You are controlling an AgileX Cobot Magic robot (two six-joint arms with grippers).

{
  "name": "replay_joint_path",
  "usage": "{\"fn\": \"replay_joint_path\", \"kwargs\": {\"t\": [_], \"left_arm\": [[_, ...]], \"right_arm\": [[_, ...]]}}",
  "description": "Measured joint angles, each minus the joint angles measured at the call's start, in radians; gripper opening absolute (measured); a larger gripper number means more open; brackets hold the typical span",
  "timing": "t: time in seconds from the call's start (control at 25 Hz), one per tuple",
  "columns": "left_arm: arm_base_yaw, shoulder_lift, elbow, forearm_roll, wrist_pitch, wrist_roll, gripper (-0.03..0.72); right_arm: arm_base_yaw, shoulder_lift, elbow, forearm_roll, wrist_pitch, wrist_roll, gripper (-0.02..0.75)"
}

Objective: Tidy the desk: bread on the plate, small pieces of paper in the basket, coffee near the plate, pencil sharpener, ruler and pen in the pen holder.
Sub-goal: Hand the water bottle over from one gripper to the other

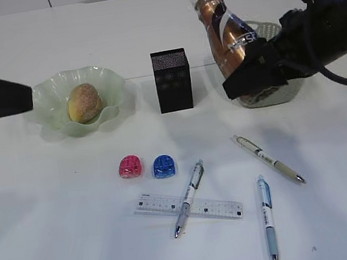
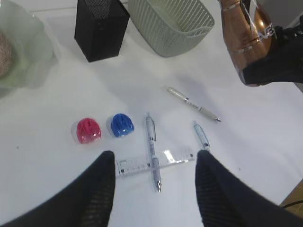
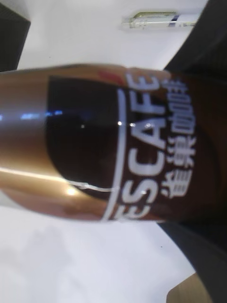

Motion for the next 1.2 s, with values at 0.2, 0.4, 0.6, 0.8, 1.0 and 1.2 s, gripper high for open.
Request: {"fn": "replay_joint_path", "kwargs": {"t": [0.2,0.4,0.6,0.8,1.0,1.2], "left_arm": [[0.0,0.089,-0.07,-0.063,-0.011,0.064,0.384],[0.0,0.163,-0.075,-0.314,-0.003,0.274,0.384],[0.0,0.205,-0.075,-0.558,0.02,0.493,0.384],[0.0,0.244,-0.075,-0.755,0.073,0.656,0.384],[0.035,0.289,-0.077,-0.972,0.181,0.802,0.384],[0.144,0.335,-0.077,-1.109,0.331,0.846,0.42]], "right_arm": [[0.0,0.0,-0.021,0.111,0.049,-0.125,0.498],[0.0,0.0,-0.023,0.206,0.112,-0.233,0.498],[0.0,0.002,-0.023,0.241,0.135,-0.273,0.498],[0.0,0.003,-0.023,0.304,0.175,-0.311,0.498],[0.0,0.003,-0.023,0.366,0.215,-0.341,0.498],[0.0,0.003,-0.023,0.374,0.224,-0.347,0.498]]}}
